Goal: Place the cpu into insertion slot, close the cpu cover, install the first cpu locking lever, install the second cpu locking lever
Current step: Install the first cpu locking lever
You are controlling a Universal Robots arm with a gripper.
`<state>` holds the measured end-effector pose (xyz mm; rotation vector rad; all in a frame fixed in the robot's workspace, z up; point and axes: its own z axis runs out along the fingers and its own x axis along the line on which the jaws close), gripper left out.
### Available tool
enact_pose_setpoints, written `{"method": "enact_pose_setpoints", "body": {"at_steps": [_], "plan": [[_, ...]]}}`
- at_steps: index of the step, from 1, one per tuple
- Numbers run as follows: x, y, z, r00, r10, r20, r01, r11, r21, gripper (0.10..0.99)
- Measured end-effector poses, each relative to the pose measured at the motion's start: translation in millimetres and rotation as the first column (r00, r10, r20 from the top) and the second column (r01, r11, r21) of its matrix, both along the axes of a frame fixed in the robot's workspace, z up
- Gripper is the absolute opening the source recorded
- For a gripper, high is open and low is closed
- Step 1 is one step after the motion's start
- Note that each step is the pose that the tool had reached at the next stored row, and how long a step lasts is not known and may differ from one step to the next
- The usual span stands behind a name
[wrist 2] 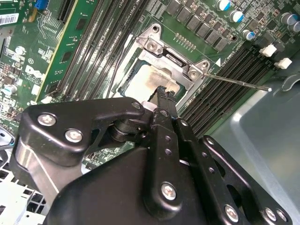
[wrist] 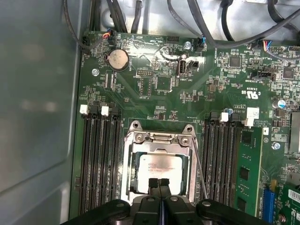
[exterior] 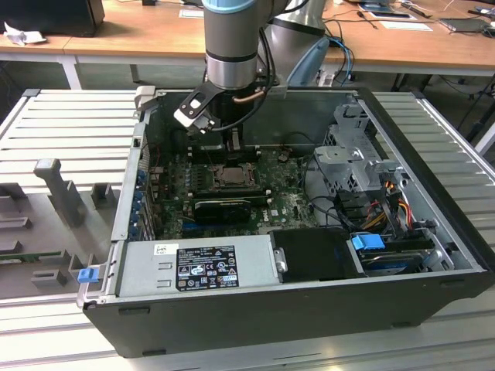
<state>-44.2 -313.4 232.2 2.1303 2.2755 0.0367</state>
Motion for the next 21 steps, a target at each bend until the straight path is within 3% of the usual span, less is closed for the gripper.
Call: {"method": "enact_pose_setpoints", "body": {"at_steps": [11,21], "plan": [[0.0,0.0,6.3,1.0000,0.000,0.0000,0.000,1.0000,-0.001,0.106],[0.0,0.0,21.7,1.0000,0.000,0.0000,0.000,1.0000,-0.002,0.106]]}}
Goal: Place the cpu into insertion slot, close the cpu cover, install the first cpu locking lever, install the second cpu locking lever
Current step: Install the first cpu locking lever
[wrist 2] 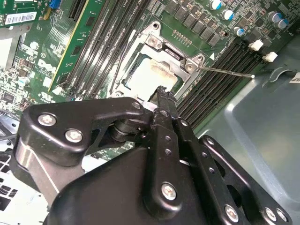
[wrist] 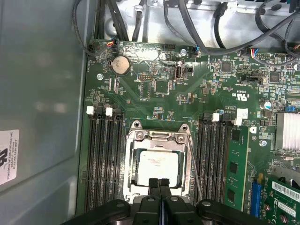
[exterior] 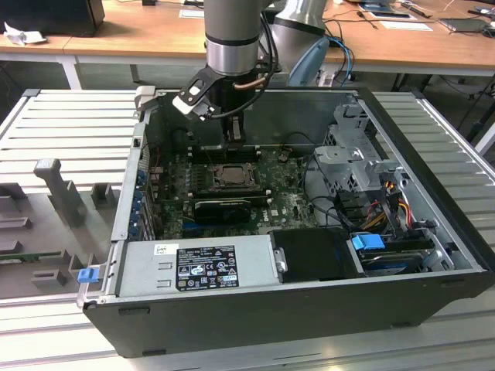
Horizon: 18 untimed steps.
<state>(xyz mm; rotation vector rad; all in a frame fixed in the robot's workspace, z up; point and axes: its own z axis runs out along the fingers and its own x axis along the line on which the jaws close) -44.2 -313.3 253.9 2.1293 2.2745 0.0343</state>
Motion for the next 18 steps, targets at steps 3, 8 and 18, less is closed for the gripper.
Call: {"method": "enact_pose_setpoints", "body": {"at_steps": [3,8,18], "plan": [[0.0,0.0,2.0,1.0000,0.000,0.0000,0.000,1.0000,0.000,0.106],[0.0,0.0,4.1,1.0000,0.000,0.0001,0.000,1.0000,0.000,0.106],[0.0,0.0,6.9,1.0000,0.000,0.0002,0.000,1.0000,0.000,0.106]]}}
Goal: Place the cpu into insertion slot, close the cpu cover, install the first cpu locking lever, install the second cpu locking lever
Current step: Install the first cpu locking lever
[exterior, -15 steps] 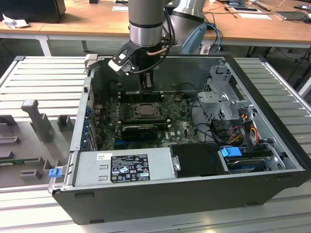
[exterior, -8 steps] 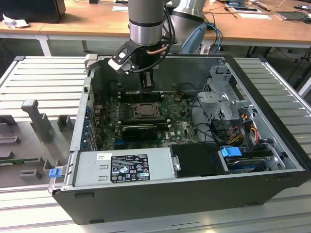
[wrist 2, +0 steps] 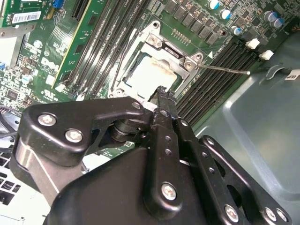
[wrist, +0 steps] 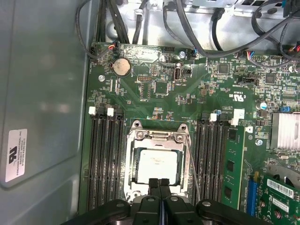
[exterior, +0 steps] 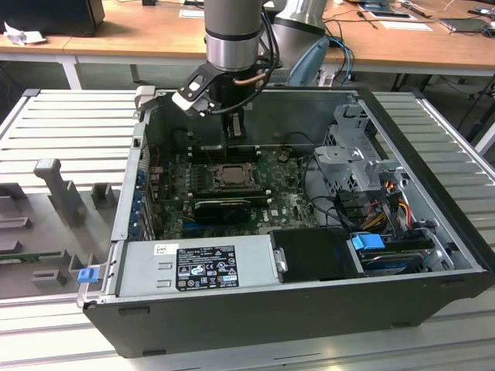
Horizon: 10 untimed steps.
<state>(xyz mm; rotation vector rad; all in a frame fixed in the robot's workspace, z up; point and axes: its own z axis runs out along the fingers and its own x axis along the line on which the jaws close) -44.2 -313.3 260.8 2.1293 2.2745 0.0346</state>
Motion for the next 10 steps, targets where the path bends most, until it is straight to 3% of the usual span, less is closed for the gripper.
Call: {"method": "enact_pose_setpoints", "body": {"at_steps": [10], "plan": [[0.0,0.0,2.7,1.0000,0.000,-0.0002,0.000,1.0000,0.000,0.106]]}}
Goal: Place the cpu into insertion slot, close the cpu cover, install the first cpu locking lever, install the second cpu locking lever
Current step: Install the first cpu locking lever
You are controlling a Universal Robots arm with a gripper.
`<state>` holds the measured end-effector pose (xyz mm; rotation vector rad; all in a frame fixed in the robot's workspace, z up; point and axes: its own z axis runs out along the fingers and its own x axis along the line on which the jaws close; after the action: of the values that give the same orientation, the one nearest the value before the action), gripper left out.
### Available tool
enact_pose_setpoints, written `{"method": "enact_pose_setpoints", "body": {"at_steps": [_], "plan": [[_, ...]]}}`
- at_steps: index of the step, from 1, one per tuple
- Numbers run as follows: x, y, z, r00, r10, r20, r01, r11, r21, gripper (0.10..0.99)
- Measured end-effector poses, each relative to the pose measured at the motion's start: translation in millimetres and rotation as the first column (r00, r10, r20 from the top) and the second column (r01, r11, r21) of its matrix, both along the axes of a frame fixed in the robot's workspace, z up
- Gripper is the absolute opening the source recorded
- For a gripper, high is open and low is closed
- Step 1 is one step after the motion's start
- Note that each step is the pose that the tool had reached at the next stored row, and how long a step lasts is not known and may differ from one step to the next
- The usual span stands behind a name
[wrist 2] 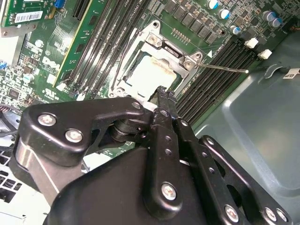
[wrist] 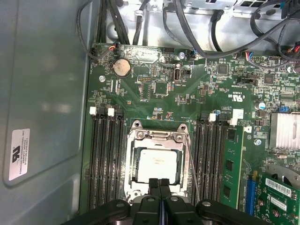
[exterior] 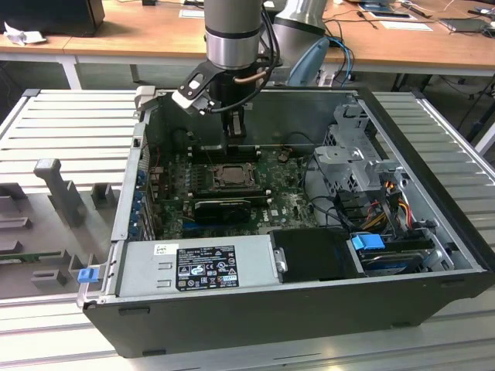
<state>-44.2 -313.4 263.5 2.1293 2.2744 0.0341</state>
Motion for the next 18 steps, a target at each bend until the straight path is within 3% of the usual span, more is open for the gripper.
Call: {"method": "enact_pose_setpoints", "body": {"at_steps": [10,15,17,18], "plan": [[0.0,0.0,3.5,1.0000,0.000,0.0000,0.000,1.0000,0.000,0.106],[0.0,0.0,11.1,1.0000,0.003,0.0002,-0.003,1.0000,0.000,0.106],[0.0,0.0,11.3,0.9999,0.015,0.0001,-0.015,0.9999,0.000,0.106],[0.0,0.0,11.3,0.9988,0.049,0.0000,-0.049,0.9988,0.000,0.106]]}}
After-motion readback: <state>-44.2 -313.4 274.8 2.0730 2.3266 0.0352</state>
